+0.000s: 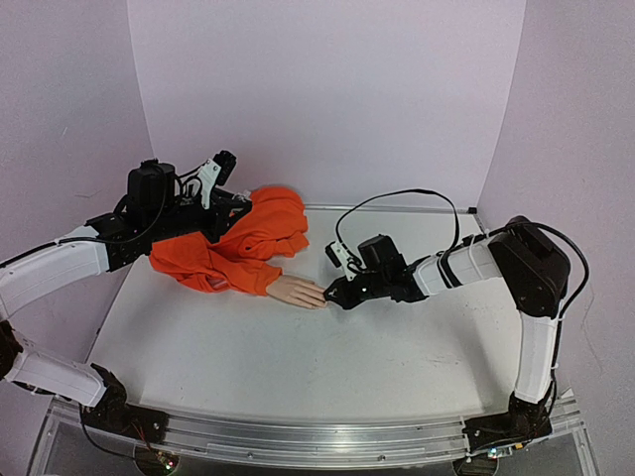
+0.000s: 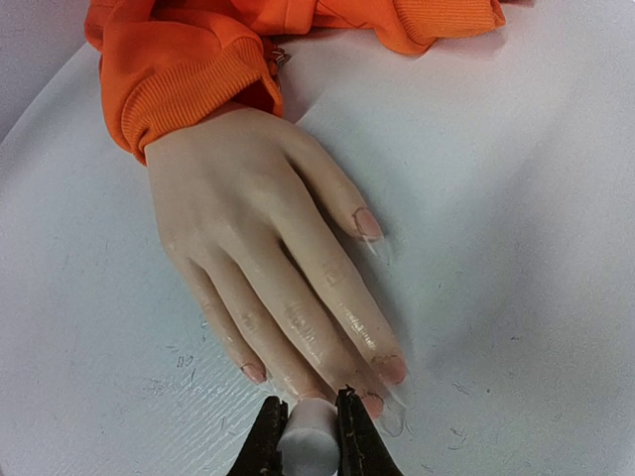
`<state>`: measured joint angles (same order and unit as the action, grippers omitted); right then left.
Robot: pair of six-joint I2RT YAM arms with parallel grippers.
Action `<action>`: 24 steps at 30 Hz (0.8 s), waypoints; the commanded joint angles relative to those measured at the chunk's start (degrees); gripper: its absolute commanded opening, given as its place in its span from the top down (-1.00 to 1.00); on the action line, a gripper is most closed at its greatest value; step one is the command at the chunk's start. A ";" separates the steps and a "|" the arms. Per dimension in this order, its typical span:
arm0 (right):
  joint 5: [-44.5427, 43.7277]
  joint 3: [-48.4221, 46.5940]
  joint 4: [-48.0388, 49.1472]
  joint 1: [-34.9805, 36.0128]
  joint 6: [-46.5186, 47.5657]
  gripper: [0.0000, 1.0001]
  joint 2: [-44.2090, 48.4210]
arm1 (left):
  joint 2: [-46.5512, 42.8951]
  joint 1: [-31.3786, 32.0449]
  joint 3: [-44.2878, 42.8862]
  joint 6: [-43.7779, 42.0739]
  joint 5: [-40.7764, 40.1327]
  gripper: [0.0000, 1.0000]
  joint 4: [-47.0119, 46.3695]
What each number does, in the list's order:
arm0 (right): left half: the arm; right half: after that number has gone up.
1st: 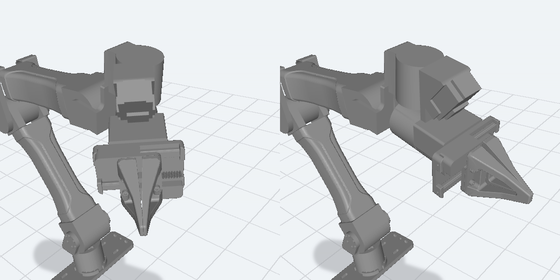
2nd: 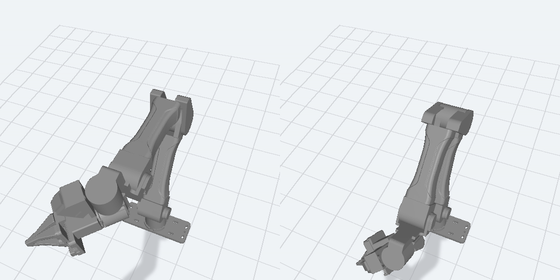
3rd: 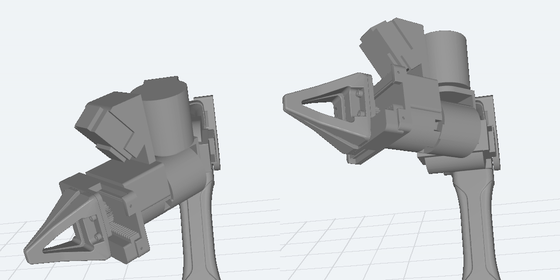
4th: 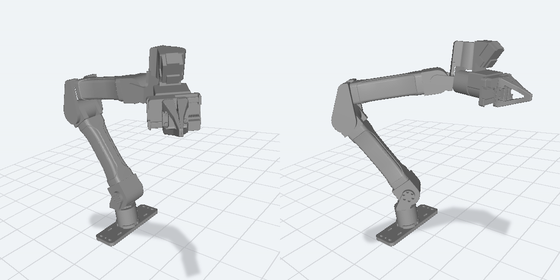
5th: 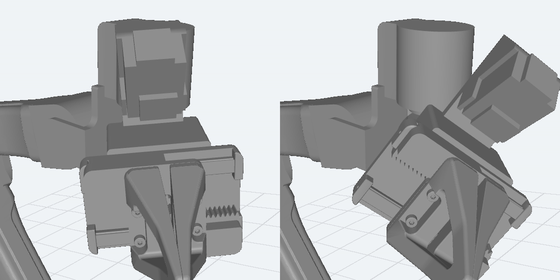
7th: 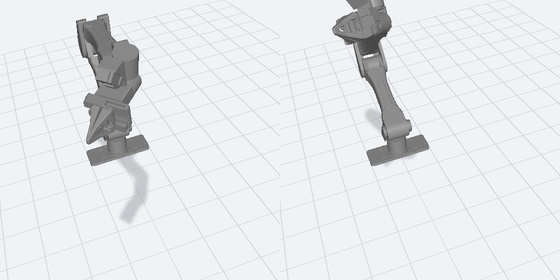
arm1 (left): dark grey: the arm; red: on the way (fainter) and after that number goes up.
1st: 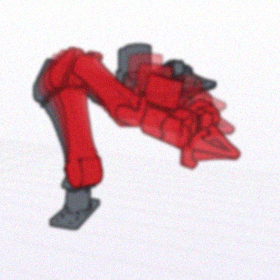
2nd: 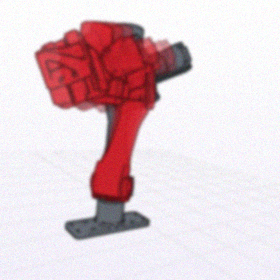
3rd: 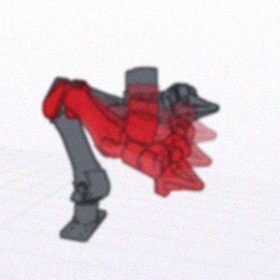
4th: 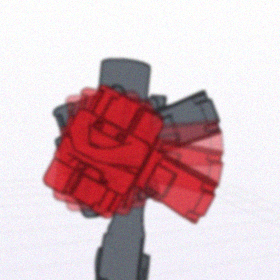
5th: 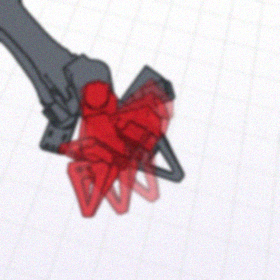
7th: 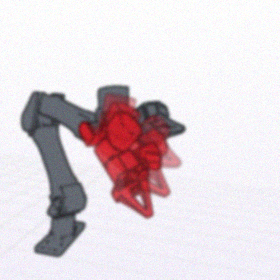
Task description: Paint the nails
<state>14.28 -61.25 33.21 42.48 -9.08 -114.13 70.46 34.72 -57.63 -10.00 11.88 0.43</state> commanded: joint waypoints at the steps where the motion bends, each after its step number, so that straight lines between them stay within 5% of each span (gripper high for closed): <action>1: 0.77 -2.28 -0.08 0.32 -0.41 1.00 -0.22 | -1.46 -0.08 -0.73 0.68 0.73 1.00 -3.54; 24: -2.51 -0.62 -1.99 0.42 -0.50 1.00 -0.05 | -1.72 -0.09 -0.62 0.59 0.51 1.00 -3.54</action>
<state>13.06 -61.65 31.99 42.48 -9.23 -114.34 70.46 34.70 -57.63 -10.00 11.86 0.43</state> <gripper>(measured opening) 0.139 0.218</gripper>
